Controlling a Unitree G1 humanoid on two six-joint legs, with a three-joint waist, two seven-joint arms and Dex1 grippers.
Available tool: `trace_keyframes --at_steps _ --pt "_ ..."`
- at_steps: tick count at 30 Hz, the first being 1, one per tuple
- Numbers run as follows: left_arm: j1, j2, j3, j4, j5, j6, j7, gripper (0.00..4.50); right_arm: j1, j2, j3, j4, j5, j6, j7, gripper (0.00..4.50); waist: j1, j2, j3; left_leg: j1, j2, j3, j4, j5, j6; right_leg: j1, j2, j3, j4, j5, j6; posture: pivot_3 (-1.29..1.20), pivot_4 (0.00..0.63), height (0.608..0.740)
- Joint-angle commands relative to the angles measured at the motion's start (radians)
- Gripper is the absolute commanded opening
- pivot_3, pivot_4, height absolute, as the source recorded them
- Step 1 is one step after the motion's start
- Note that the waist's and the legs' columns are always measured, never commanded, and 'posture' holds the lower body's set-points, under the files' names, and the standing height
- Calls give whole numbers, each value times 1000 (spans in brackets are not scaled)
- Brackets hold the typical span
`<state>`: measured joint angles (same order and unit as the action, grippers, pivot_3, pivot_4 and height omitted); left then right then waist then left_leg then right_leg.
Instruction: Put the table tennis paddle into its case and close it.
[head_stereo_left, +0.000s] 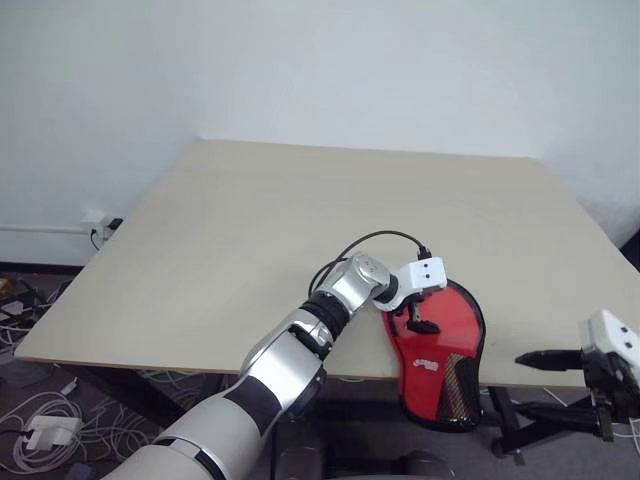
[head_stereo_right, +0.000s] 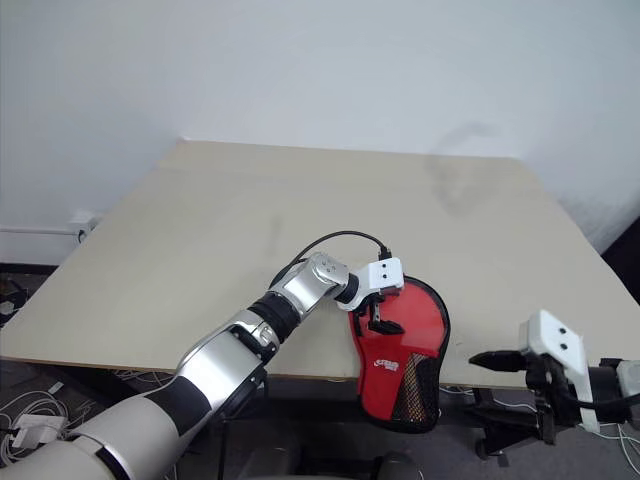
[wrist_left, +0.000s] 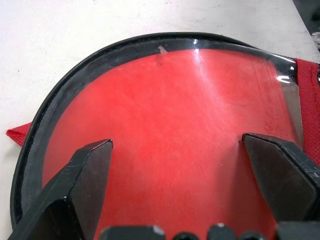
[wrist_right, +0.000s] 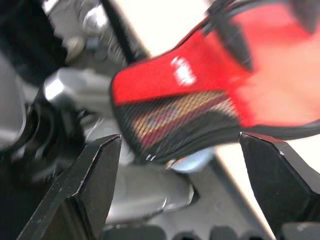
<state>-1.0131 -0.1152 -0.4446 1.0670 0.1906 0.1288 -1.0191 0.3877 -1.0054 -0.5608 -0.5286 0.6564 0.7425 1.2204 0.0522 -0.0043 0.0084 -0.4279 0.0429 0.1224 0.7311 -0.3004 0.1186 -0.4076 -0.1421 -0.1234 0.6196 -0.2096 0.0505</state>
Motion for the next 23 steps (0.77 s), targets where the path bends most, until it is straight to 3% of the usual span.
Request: trace_keyframes --at_steps 1,6,9,12,17,23 --pt "25 39 -18 61 45 32 -1 4500 -107 27 -23 58 73 63 -93 4046 -6 1 0 0 0 0 0 0 0 0 0 0 0 0 0 0 0 724" --pt "37 154 36 -31 0 -11 -87 4500 -291 140 88 159 33 59 -274 4046 -42 3 2 0 1 1 -1 0 0 -3 0 0 2 1 -2 0 0 724" --pt "52 257 97 -127 -64 10 -190 4500 -345 178 134 173 31 51 -317 4046 -55 15 8 0 2 2 -2 1 -2 -5 1 0 4 1 -2 0 0 724" --pt "83 391 142 -246 -119 10 -312 4500 -371 183 193 198 0 16 -313 4046 -54 24 16 -1 2 4 -2 2 -3 -8 2 2 5 2 -3 0 0 724" --pt "167 591 178 -404 -169 25 -426 4500 -404 185 273 282 -48 -44 -278 4046 -50 22 21 -4 1 7 -2 6 -9 -11 3 4 4 4 -7 0 0 724" --pt "338 812 239 -744 -313 189 -579 4500 -462 171 327 345 -67 -90 -232 4046 -47 22 23 -5 0 9 -1 4 -9 -12 1 6 4 3 -5 0 0 724"
